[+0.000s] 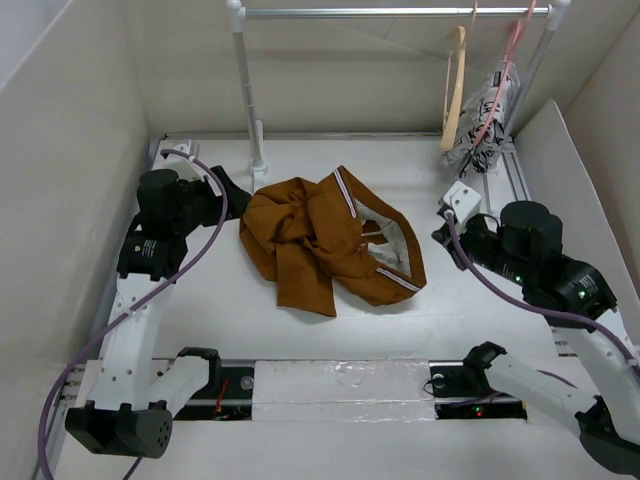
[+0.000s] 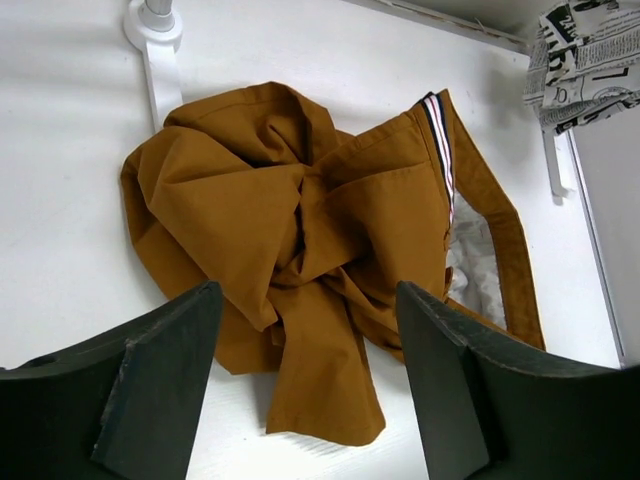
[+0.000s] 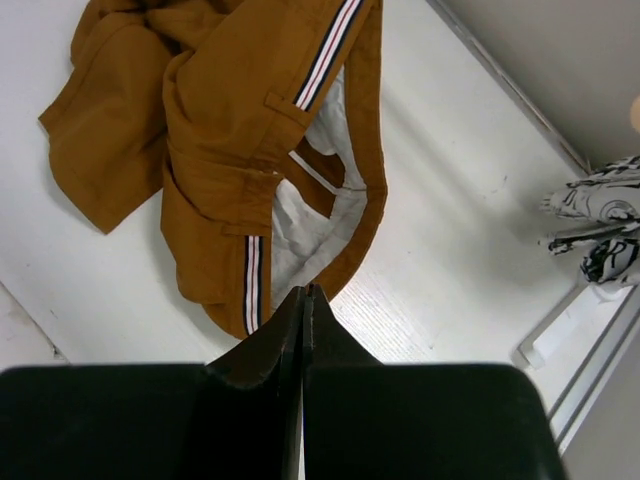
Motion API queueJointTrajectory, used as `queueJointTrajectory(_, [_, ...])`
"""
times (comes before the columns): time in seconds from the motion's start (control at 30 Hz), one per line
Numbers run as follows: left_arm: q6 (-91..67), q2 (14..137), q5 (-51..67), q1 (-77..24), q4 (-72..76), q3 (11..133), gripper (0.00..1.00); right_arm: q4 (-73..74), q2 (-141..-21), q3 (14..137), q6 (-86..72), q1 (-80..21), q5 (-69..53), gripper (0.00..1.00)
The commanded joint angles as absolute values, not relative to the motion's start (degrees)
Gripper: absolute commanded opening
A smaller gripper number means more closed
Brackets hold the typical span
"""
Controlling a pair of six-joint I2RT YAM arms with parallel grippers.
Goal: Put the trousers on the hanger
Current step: Flatten out the trousers at the center of the board.
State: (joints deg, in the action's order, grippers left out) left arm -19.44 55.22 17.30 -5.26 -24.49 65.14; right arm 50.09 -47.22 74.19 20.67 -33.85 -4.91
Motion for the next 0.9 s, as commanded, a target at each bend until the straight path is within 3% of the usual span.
queueJointTrajectory(0.0, [-18.7,54.6,17.3,-5.3,-24.7,66.6,0.67,47.7,-47.3,70.8,20.0,-34.2,-6.8,0.0])
queueJointTrajectory(0.07, [-18.7,54.8,17.1,-5.3,-25.0,67.0,0.65,46.3,-47.5,70.0,19.9,-34.2,-7.8,0.0])
queueJointTrajectory(0.13, [-19.6,55.4,19.7,-5.3,-22.4,67.2,0.54,45.4,-48.8,69.9,20.1,-34.2,-8.5,0.0])
queueJointTrajectory(0.17, [-20.6,55.7,21.0,-5.3,-20.9,68.7,0.44,45.4,-49.2,70.0,20.3,-34.2,-8.4,0.0])
queueJointTrajectory(0.23, [-24.4,59.3,25.2,-4.7,-16.5,72.1,0.41,44.5,-50.9,70.1,21.0,-34.2,-8.4,0.0])
queueJointTrajectory(0.33, [-30.5,65.5,29.5,-5.9,-10.3,79.4,0.24,43.7,-53.2,70.0,21.4,-34.2,-8.4,0.0])
queueJointTrajectory(0.37, [-30.6,67.1,28.4,-10.2,-10.4,82.2,0.1,43.4,-54.0,69.7,21.4,-34.2,-8.4,0.0])
queueJointTrajectory(0.4, [-29.7,68.9,26.0,-12.9,-13.2,83.0,0.04,43.0,-54.6,69.5,21.4,-34.2,-8.6,0.0])
queueJointTrajectory(0.43, [-28.7,71.8,19.3,-15.8,-14.7,83.1,0.01,41.5,-56.1,69.3,21.4,-34.2,-8.6,0.04])
queueJointTrajectory(0.47, [-27.3,72.8,15.2,-18.7,-15.7,79.9,0.0,40.4,-57.3,69.2,21.5,-34.2,-8.4,0.21])
queueJointTrajectory(0.5, [-28.0,74.1,6.0,-23.8,-16.9,74.6,0.0,36.8,-62.3,70.0,21.5,-34.2,-9.5,0.52])
queueJointTrajectory(0.53, [-29.3,74.1,5.9,-23.8,-16.9,71.5,0.0,36.7,-62.3,70.0,21.5,-34.2,-9.5,0.52])
queueJointTrajectory(0.57, [-31.2,73.6,6.1,-23.8,-15.2,67.9,0.0,35.7,-64.4,72.1,21.6,-34.2,-10.7,0.59])
queueJointTrajectory(0.6, [-33.1,70.8,5.7,-23.8,-13.4,64.4,0.06,33.4,-66.3,73.1,21.8,-34.2,-11.2,0.65])
queueJointTrajectory(0.63, [-35.0,69.0,5.8,-23.8,-11.3,56.9,0.3,32.5,-70.4,74.3,21.7,-34.7,-11.2,0.73])
queueJointTrajectory(0.73, [-40.4,63.8,4.1,-23.8,-8.7,47.6,0.67,29.5,-76.6,79.2,22.6,-34.7,-10.8,0.81])
queueJointTrajectory(0.87, [-42.4,60.9,4.1,-23.8,-8.1,40.1,0.84,27.9,-89.1,85.2,24.1,-34.1,-12.4,0.87])
